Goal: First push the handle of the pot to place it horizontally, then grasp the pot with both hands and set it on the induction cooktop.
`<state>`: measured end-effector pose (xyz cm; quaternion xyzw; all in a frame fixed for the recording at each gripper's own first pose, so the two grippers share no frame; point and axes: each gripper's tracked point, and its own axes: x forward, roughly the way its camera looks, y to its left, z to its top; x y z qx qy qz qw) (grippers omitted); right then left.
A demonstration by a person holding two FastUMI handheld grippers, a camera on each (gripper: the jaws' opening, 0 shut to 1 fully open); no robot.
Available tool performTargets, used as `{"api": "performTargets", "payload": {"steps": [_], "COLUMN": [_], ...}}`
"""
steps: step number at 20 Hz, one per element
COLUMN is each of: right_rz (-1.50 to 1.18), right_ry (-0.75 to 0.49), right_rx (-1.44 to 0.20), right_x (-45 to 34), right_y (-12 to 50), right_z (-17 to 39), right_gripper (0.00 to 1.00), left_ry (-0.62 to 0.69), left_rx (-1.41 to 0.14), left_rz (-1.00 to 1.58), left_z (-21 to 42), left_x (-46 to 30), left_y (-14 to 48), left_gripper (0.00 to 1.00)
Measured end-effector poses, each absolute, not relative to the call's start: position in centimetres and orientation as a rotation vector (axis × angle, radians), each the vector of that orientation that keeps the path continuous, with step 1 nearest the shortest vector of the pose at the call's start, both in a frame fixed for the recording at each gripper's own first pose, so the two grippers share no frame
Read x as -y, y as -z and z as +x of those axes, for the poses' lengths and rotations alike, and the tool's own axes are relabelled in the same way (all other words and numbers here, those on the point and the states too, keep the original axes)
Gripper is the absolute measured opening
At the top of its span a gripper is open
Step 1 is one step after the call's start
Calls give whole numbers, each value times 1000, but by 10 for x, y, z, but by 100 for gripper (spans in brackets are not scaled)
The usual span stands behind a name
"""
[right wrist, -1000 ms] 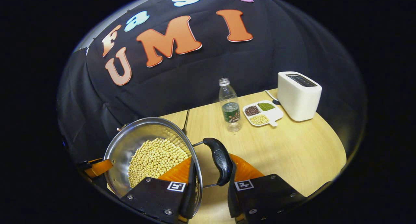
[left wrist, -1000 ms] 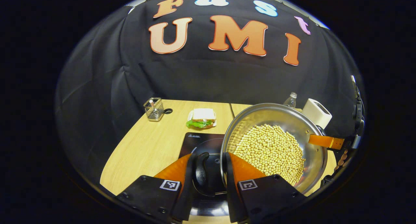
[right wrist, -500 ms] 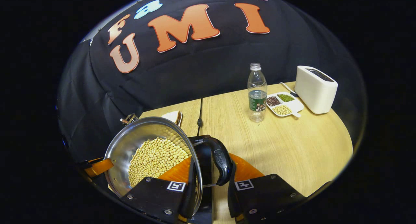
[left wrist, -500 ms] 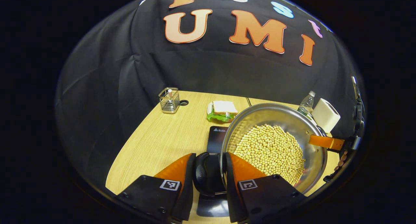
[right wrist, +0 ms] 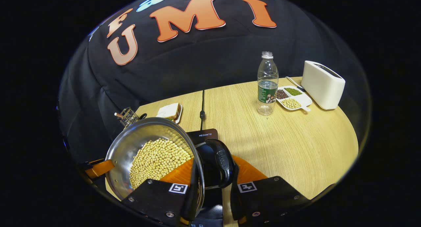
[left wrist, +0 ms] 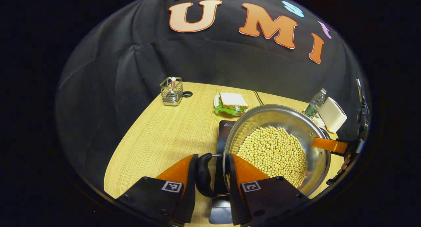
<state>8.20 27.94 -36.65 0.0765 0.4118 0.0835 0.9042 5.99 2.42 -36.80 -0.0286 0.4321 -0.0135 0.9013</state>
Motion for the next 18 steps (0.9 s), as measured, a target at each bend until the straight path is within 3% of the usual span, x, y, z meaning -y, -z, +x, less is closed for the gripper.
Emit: {"api": "performTargets", "payload": {"steps": [2, 3, 4, 7, 18], "right_rz": [154, 152, 151, 154, 149], "right_ry": [-168, -166, -165, -161, -160], "right_rx": [-860, -861, -864, -864, -890], "right_x": [-280, -280, -280, -278, -276], "right_y": [371, 372, 374, 373, 382], "right_z": [81, 81, 82, 82, 76], "right_gripper": [41, 36, 41, 41, 57], "left_ry": [30, 29, 30, 35, 33], "left_rx": [-904, -909, -908, -904, -920], "left_rz": [-60, -63, -62, -60, -30], "left_z": [60, 61, 62, 63, 65], "left_x": [-24, -24, -24, -25, -21], "left_y": [372, 373, 372, 373, 378], "left_gripper": [53, 54, 52, 50, 58]}}
